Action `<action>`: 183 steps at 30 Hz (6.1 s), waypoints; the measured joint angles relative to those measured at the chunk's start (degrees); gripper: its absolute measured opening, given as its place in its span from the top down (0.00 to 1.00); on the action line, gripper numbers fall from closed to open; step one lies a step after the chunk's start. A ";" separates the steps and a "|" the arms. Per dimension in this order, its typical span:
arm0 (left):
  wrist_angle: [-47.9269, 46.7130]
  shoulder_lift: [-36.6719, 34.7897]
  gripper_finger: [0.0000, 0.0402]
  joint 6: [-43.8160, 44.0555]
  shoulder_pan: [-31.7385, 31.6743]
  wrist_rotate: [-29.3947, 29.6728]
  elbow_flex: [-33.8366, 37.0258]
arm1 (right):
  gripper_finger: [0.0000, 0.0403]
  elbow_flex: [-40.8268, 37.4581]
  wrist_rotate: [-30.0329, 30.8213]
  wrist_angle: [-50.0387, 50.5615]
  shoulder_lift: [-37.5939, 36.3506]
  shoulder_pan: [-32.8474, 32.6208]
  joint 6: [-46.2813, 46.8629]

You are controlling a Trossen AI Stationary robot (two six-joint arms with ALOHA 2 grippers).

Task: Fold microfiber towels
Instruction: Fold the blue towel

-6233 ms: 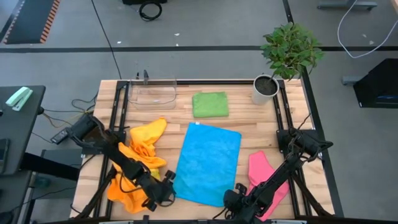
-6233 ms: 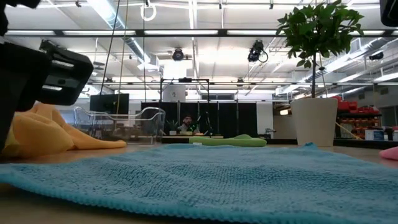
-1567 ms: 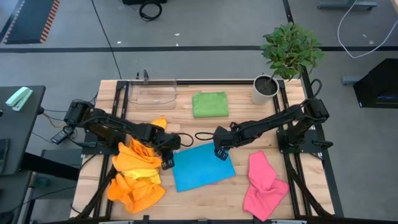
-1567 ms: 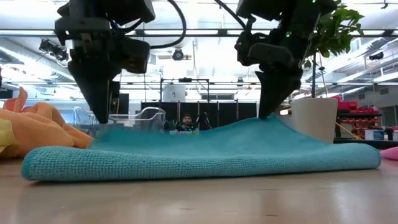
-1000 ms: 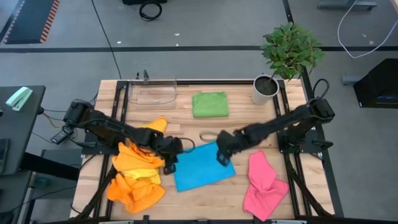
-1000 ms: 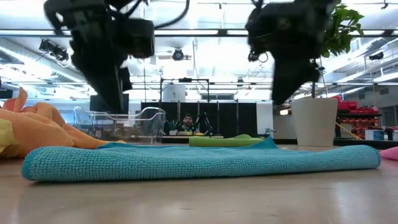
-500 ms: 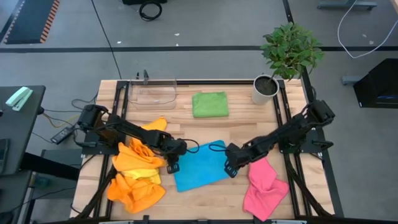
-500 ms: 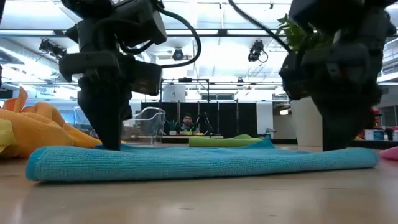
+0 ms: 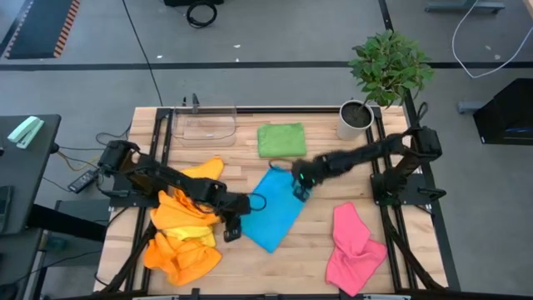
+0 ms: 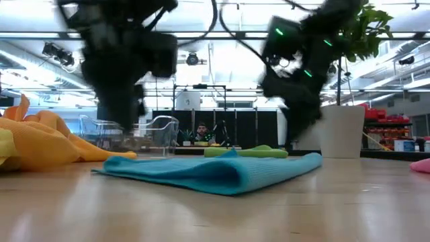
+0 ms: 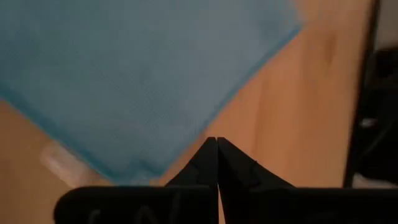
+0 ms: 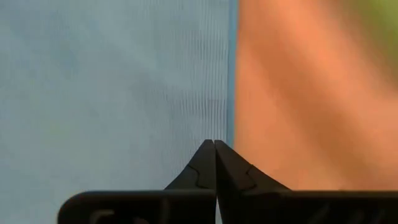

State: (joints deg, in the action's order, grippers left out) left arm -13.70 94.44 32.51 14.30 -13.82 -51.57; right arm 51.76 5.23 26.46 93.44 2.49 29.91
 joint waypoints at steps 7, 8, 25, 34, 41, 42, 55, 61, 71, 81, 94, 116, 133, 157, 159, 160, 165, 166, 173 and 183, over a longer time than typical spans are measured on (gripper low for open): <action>-1.44 -3.81 0.99 -8.02 -5.70 3.65 -0.01 | 1.00 8.64 -0.65 7.56 -0.28 -5.88 2.66; -1.08 -3.26 0.99 -9.22 -5.92 3.65 0.18 | 1.00 7.49 -0.83 6.65 -0.32 -8.25 5.43; 9.26 8.32 0.98 -2.05 -0.26 -2.83 0.48 | 1.00 -8.35 -0.47 -6.15 -0.48 -12.76 17.06; 16.28 4.10 0.97 3.75 -2.38 -0.79 0.46 | 1.00 -1.03 -1.61 7.81 -3.84 -6.46 6.76; 15.03 5.60 0.98 -4.64 -9.93 4.82 0.28 | 1.00 -3.45 -3.73 -3.46 -1.09 -6.23 8.36; 14.20 6.47 0.98 -5.17 -11.13 4.82 0.40 | 1.00 -3.47 -3.86 -4.63 -0.50 -5.97 8.55; 12.56 9.76 0.98 -2.09 -13.94 2.09 0.44 | 1.00 -3.03 -1.66 -5.59 3.18 0.52 -5.77; 12.83 7.78 0.99 2.10 -9.51 1.59 0.46 | 1.00 0.73 -6.59 -3.57 0.99 5.60 -14.04; 13.60 -1.42 0.99 -5.24 -5.50 4.95 0.44 | 1.00 -2.05 -9.75 -5.57 -6.21 -14.15 -0.48; 29.32 8.74 0.98 -4.83 2.14 4.87 0.46 | 1.00 -11.70 -1.88 -26.84 -3.36 -30.42 11.73; 27.90 13.65 0.99 1.78 5.64 4.37 0.41 | 1.00 -16.82 -3.18 -33.33 -0.52 -33.15 11.34; 27.09 10.16 0.68 -24.17 12.94 13.96 -2.43 | 0.80 -13.63 10.71 -32.78 -3.20 -43.18 -7.40; 27.53 15.40 0.39 -27.29 13.54 15.38 -2.47 | 0.54 -13.81 14.58 -32.13 -0.01 -43.21 -11.48; 27.82 16.86 0.49 -25.89 13.19 15.18 -2.50 | 0.56 -13.83 13.35 -32.40 -0.01 -43.09 -11.13; 29.76 18.04 0.49 -24.17 13.19 14.43 -2.60 | 0.56 -14.05 13.35 -32.39 -0.01 -43.11 -11.06; 30.99 18.66 0.49 -24.02 13.19 14.24 -2.62 | 0.56 -14.20 13.35 -32.37 -0.01 -43.11 -10.82; 31.64 19.29 0.50 -23.46 13.23 14.20 -2.67 | 0.56 -14.26 13.37 -32.38 -0.01 -43.11 -8.29; 31.56 19.29 0.51 -23.42 13.23 14.18 -2.67 | 0.56 -14.26 13.38 -32.38 -0.01 -43.11 -8.18; 29.66 19.34 0.61 -23.01 13.23 14.29 -2.75 | 0.56 -14.26 13.38 -32.39 -0.01 -43.13 -11.82; 28.35 19.82 0.69 -20.83 13.46 14.40 -2.65 | 0.56 -14.21 11.79 -35.11 5.88 -42.39 -9.70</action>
State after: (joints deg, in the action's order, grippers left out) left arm 14.65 114.26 11.68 27.76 0.58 -54.22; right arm 37.55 17.02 -8.65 99.32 -39.90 20.21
